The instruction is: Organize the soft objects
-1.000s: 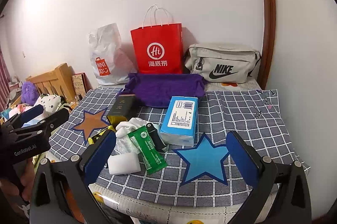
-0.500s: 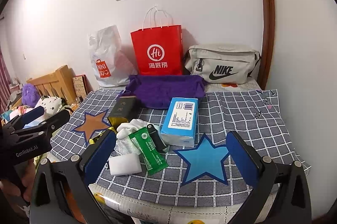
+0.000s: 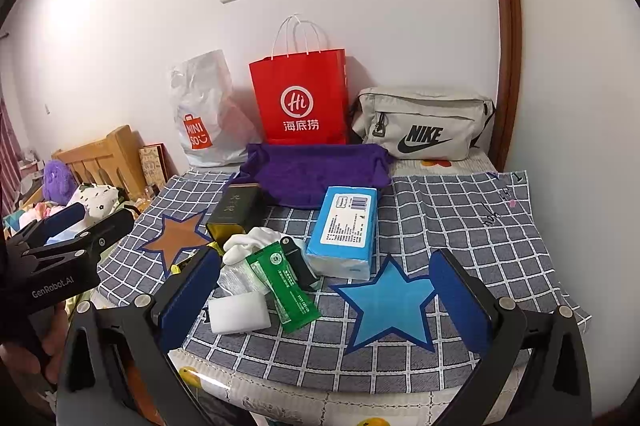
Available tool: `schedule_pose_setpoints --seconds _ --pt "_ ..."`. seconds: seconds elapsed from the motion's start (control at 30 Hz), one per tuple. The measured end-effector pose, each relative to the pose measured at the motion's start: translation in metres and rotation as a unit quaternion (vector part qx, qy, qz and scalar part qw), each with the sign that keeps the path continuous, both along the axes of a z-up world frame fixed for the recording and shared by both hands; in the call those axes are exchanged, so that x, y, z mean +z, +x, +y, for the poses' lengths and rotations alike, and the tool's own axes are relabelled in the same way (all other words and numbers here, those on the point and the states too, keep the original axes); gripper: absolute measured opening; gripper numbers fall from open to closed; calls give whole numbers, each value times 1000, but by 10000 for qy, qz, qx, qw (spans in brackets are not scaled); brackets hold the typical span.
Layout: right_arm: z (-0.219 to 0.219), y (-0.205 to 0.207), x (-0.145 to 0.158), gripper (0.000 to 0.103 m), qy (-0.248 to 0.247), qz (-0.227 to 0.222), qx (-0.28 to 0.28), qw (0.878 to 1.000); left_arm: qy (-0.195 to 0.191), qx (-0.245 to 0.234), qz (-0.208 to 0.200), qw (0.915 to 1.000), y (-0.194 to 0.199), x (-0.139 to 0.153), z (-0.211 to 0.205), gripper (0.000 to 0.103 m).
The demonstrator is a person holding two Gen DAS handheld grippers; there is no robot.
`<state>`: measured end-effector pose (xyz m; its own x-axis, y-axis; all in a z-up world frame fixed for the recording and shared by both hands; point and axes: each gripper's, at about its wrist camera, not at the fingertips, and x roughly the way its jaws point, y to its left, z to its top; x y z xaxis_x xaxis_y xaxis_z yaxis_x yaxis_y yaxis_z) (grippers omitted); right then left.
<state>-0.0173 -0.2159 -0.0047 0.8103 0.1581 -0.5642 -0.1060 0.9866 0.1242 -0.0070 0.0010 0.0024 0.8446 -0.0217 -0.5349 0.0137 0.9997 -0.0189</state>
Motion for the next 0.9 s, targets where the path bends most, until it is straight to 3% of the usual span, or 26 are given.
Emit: schedule_pose_setpoints --seconds 0.9 --pt "-1 -2 2 103 18 -38 -22 10000 -39 -25 -22 10000 -1 -1 -1 103"
